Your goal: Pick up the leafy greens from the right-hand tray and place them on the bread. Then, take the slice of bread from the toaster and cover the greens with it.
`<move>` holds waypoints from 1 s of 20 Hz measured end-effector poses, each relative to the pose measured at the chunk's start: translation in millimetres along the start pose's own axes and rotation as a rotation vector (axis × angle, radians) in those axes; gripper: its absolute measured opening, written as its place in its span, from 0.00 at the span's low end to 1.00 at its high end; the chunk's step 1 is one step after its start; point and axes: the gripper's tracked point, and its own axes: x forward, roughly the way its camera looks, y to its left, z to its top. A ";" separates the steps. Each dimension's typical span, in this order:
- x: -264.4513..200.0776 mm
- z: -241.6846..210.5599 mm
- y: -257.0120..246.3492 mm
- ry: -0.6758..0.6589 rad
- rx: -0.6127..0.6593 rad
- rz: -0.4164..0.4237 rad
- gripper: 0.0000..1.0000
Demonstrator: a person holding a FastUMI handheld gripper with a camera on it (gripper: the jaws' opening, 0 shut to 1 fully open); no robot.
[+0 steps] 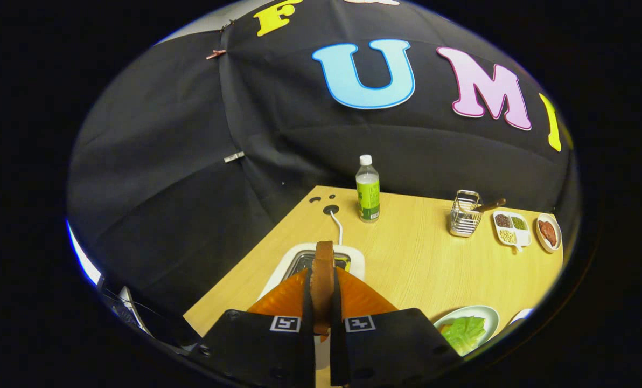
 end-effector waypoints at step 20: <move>-147.7 8.6 -195.4 -0.120 0.163 -0.219 0.15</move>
